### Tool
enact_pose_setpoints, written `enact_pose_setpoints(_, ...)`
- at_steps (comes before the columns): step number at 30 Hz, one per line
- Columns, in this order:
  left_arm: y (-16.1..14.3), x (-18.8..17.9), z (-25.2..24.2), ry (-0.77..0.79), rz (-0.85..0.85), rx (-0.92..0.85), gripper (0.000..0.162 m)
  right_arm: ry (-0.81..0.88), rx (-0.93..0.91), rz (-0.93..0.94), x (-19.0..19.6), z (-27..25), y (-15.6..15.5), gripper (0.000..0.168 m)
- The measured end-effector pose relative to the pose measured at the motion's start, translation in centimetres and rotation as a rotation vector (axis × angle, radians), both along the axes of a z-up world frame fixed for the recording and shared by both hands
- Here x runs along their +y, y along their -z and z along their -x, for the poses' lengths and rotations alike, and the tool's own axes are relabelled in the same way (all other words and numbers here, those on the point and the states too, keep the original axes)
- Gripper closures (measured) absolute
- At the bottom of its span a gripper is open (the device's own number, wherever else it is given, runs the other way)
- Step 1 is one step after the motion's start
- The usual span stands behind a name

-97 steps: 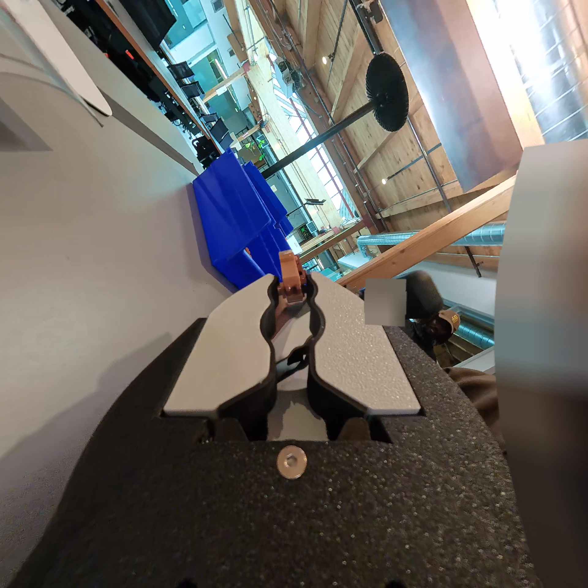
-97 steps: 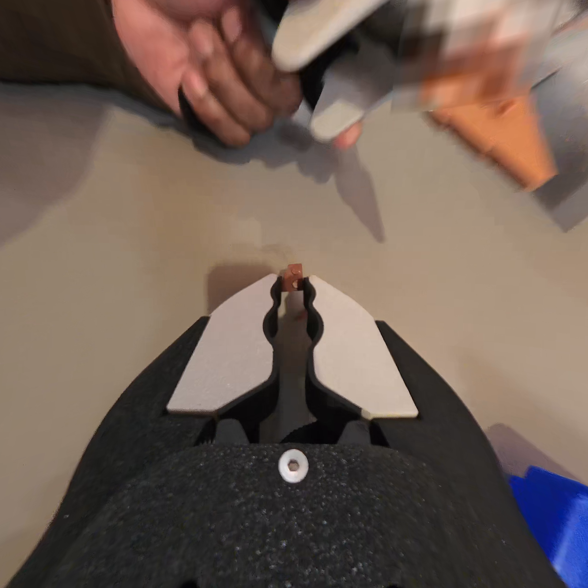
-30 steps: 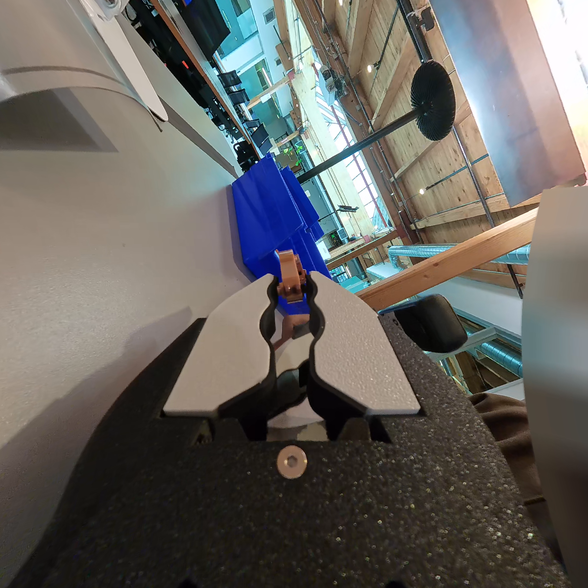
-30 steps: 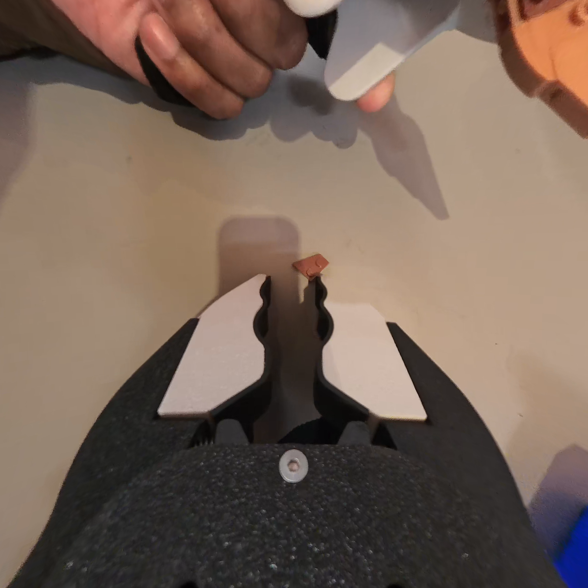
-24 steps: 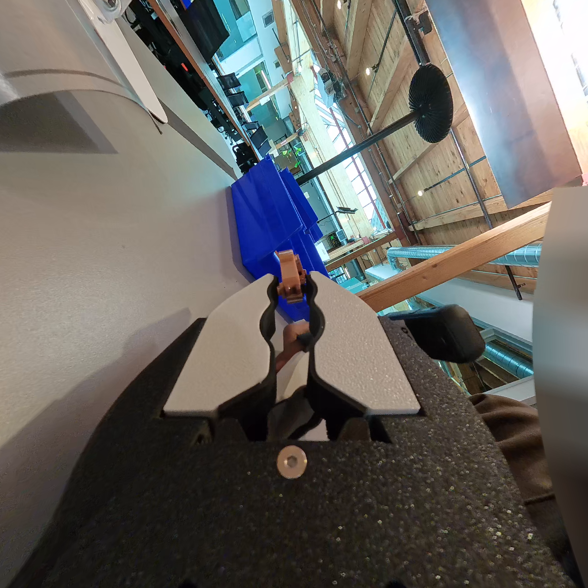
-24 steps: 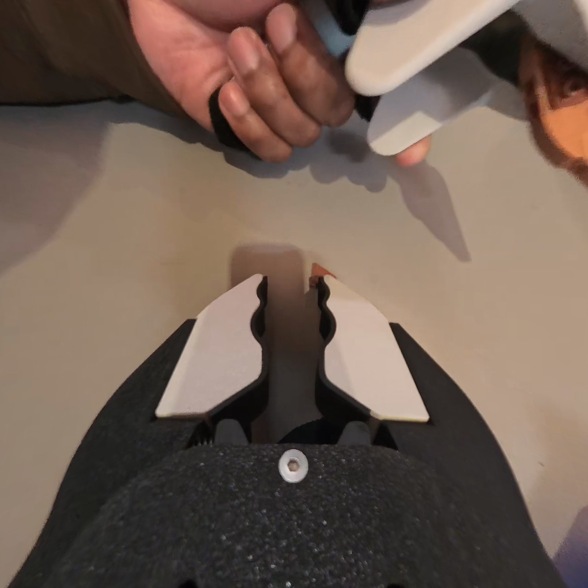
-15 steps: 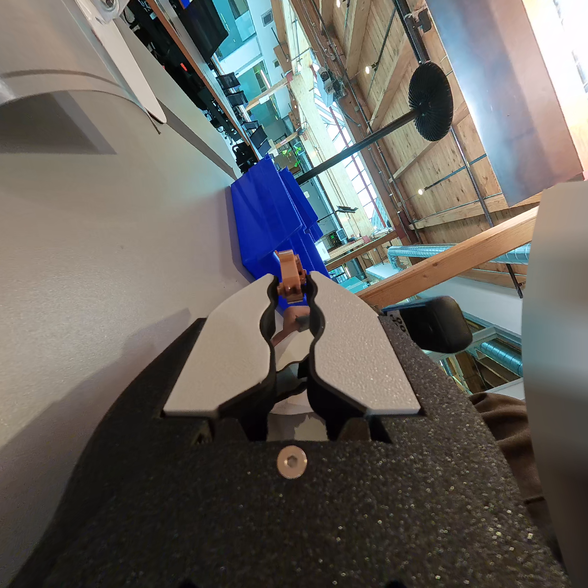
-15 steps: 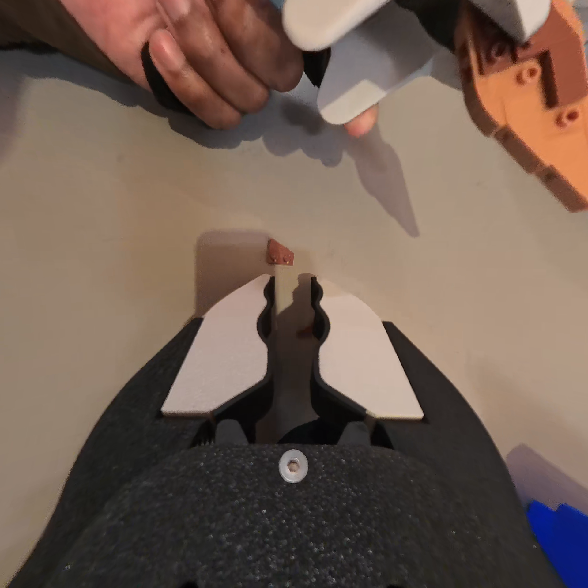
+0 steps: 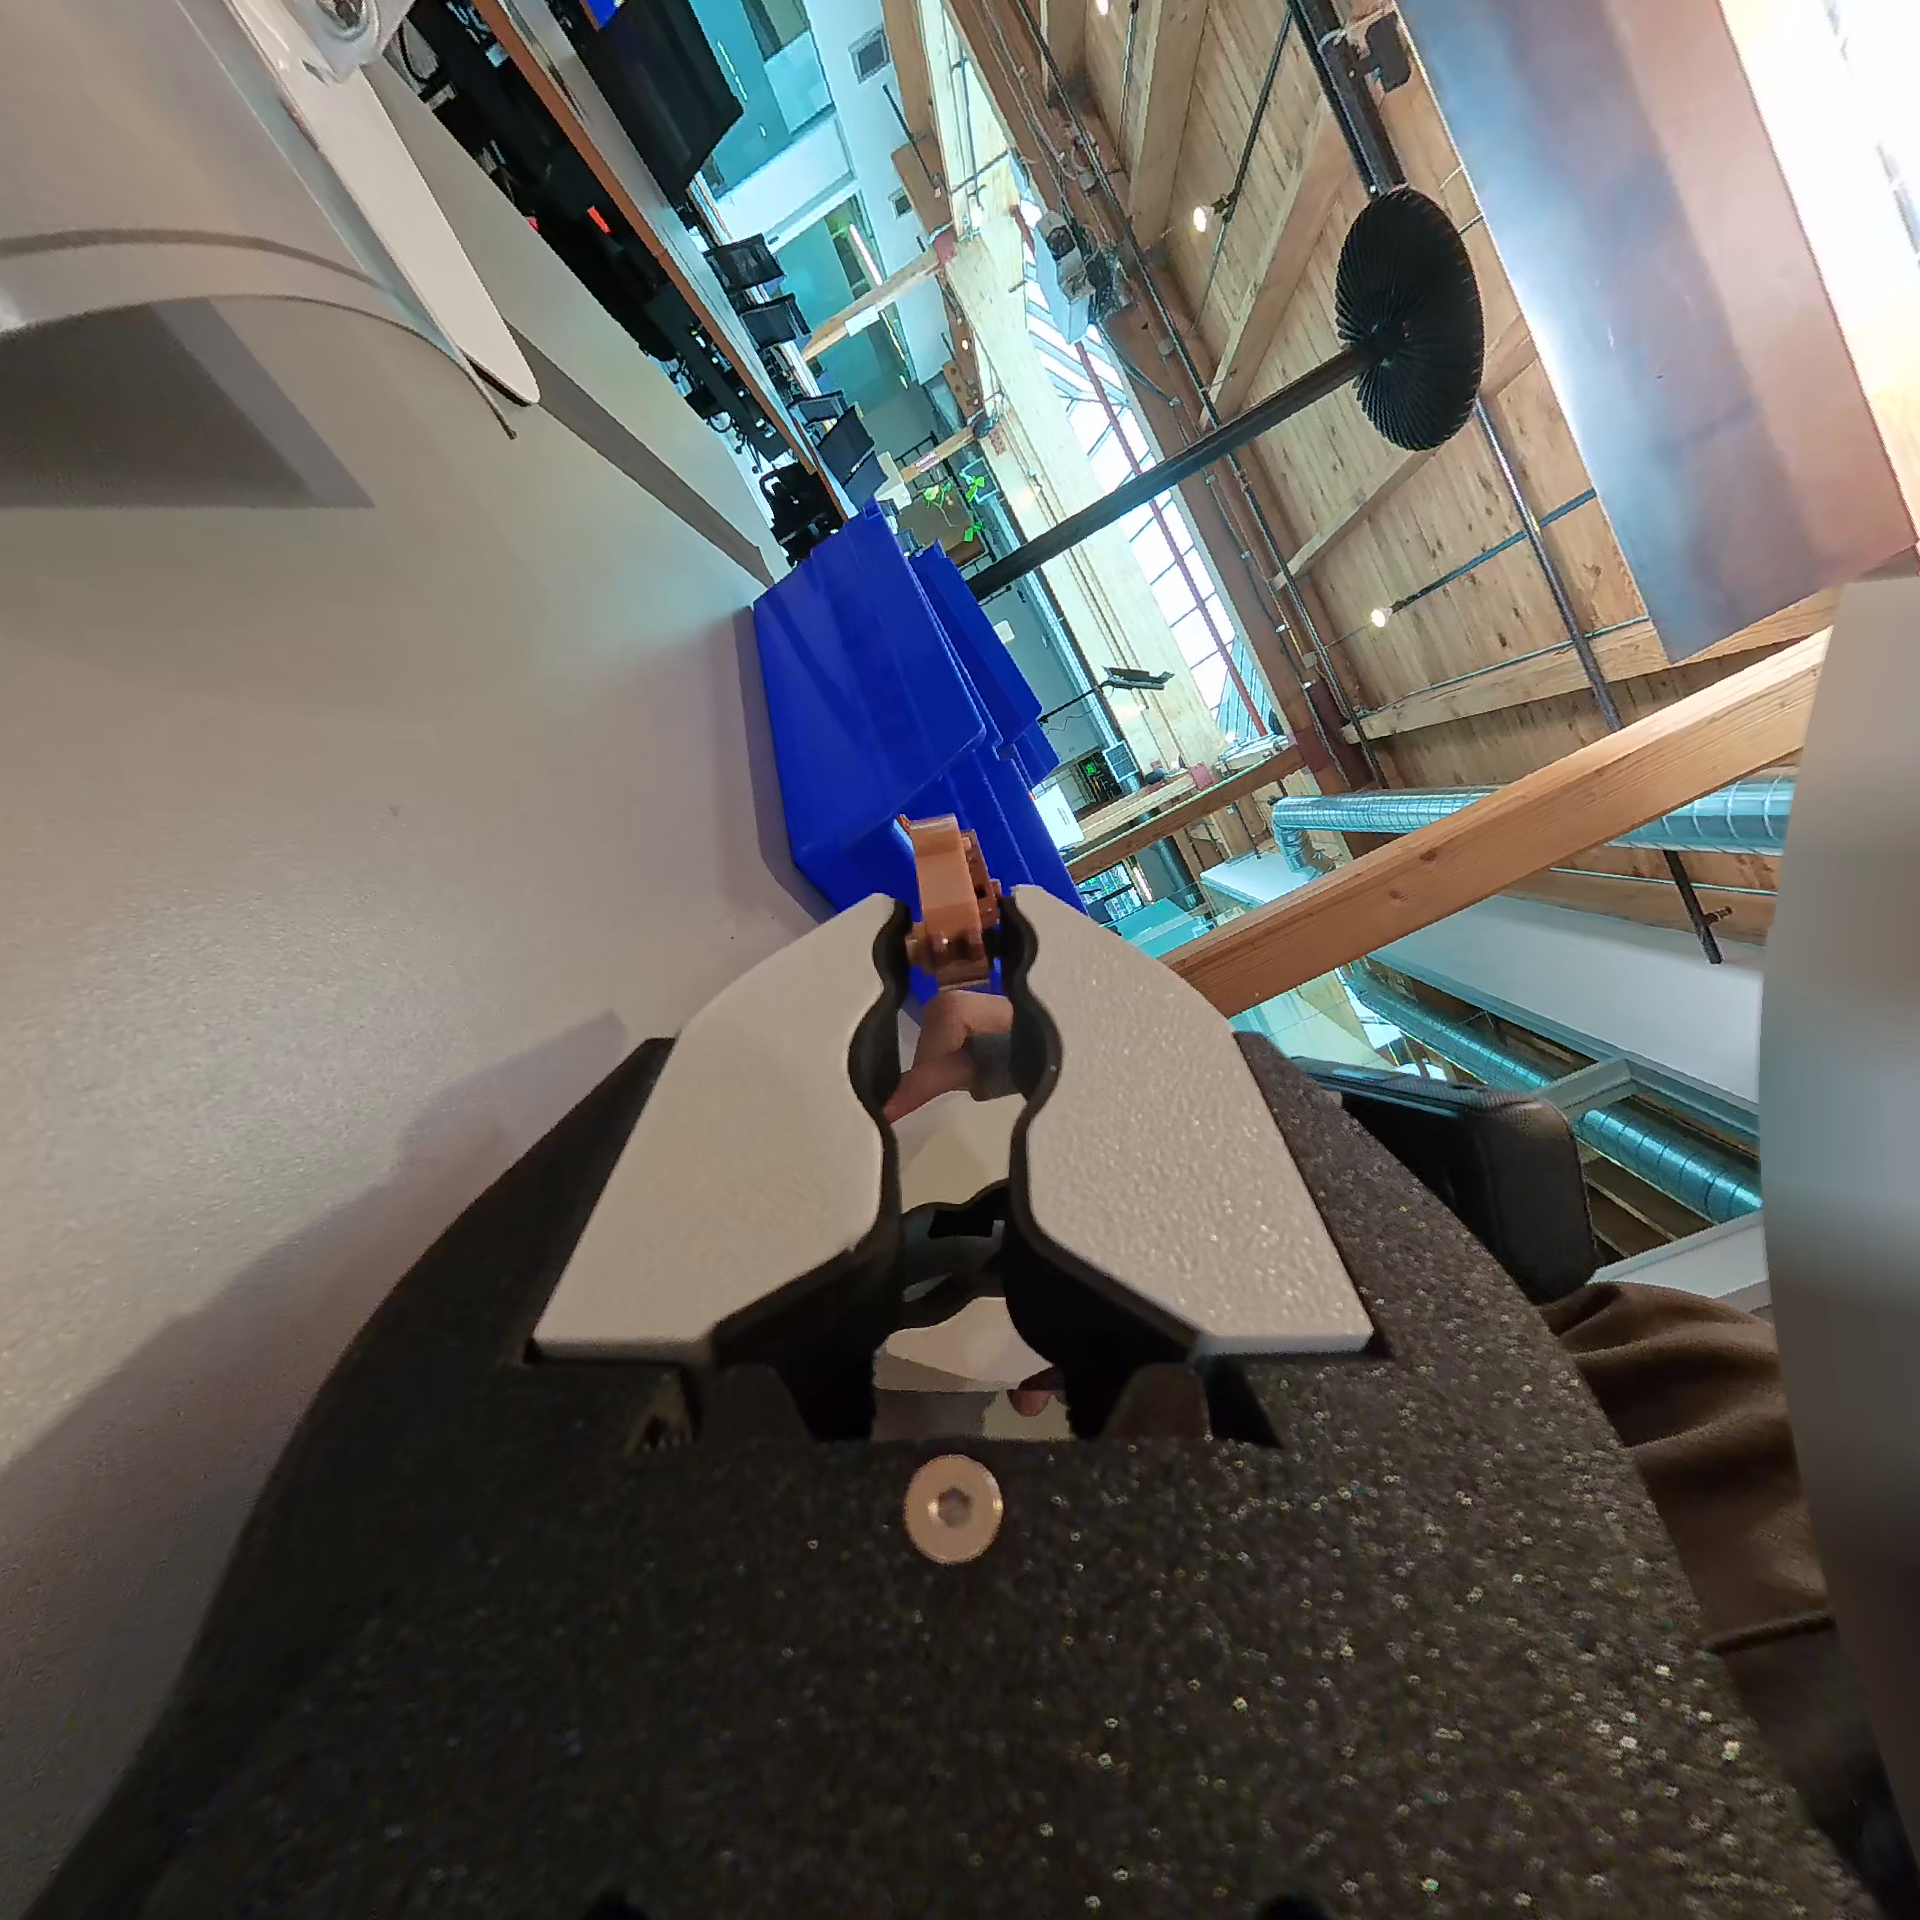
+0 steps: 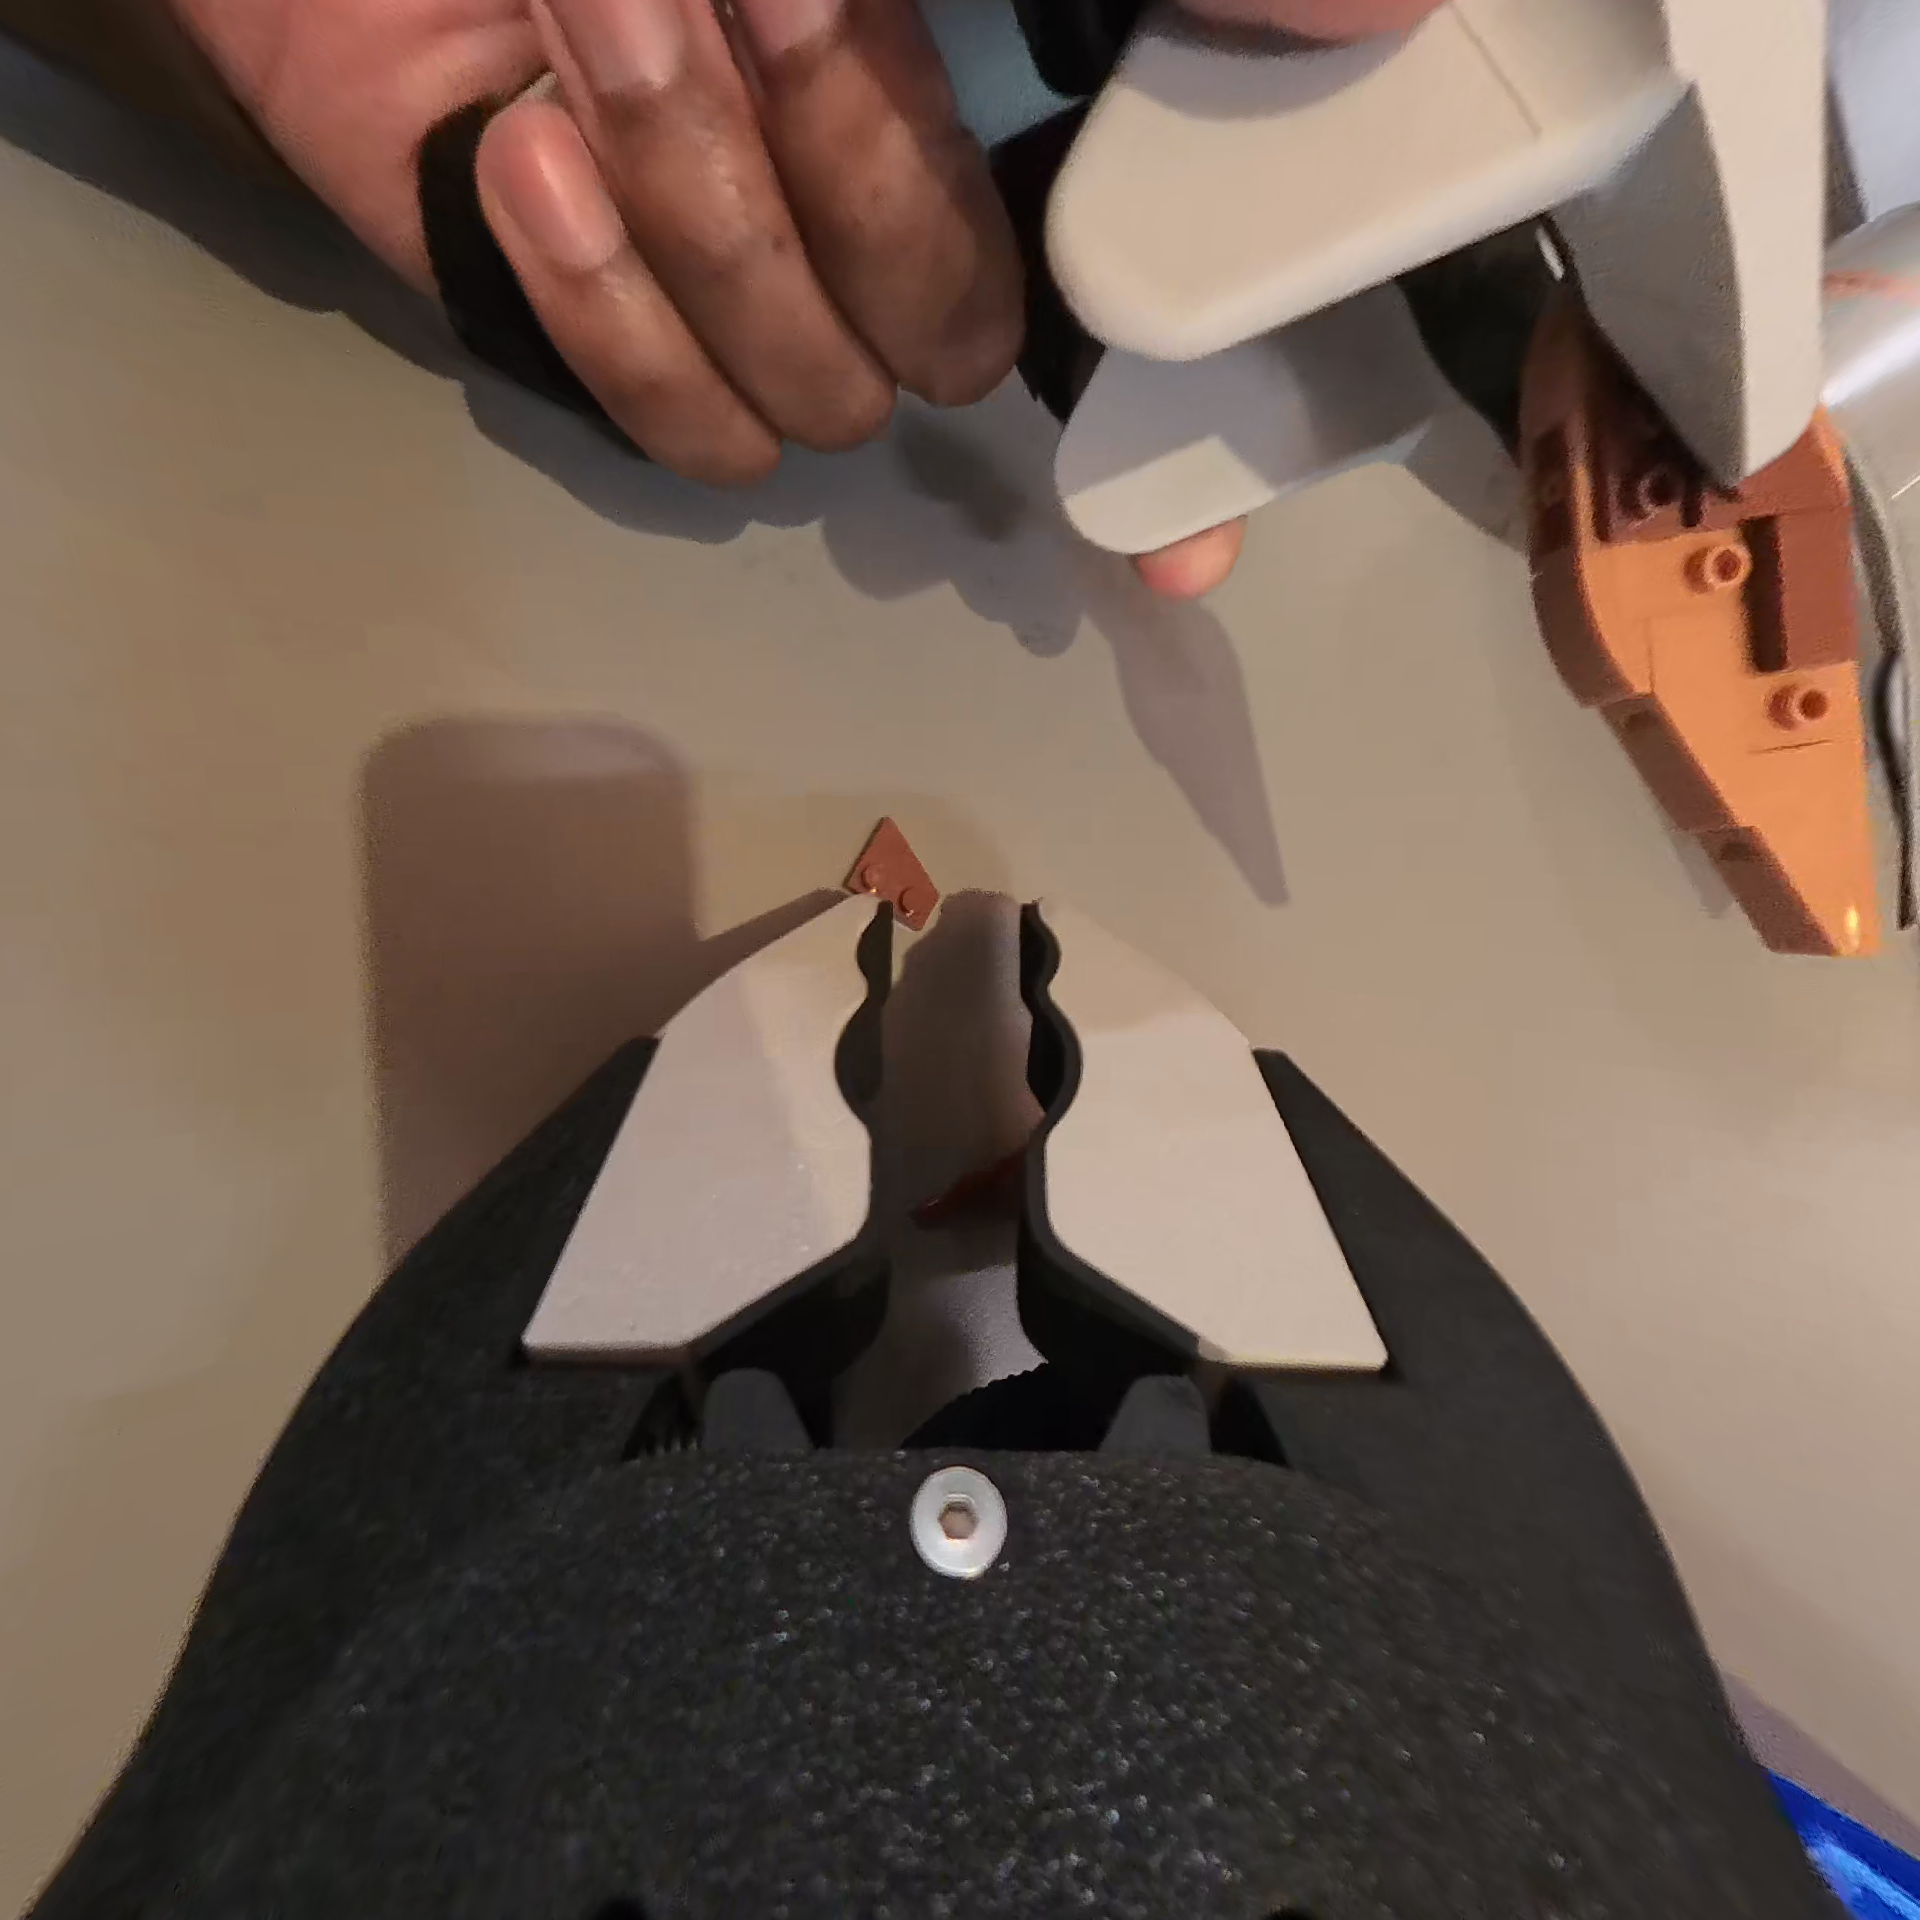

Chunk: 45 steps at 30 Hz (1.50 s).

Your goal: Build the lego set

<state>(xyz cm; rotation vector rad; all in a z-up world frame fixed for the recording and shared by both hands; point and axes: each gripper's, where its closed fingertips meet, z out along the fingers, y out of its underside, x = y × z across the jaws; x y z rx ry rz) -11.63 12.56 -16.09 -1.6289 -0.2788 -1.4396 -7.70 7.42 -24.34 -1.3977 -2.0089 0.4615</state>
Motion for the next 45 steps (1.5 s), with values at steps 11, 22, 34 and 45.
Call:
enact_pose_setpoints(11,-0.04,0.0,0.02,0.0,-0.001,-0.004,0.146,-0.016,0.023,0.043,-0.45,0.31,0.02,0.142)
enact_pose_setpoints(22,-0.06,0.01,0.04,0.0,-0.002,-0.006,0.146,-0.017,0.023,0.049,-0.43,0.26,0.09,0.142)
enact_pose_setpoints(34,-0.1,0.04,0.08,-0.003,-0.004,-0.007,0.146,-0.024,0.032,0.124,-0.6,0.29,0.23,0.138)
enact_pose_setpoints(45,-0.11,0.04,0.02,-0.001,-0.005,-0.003,0.146,-0.071,0.044,0.128,-0.72,0.19,0.22,0.134)
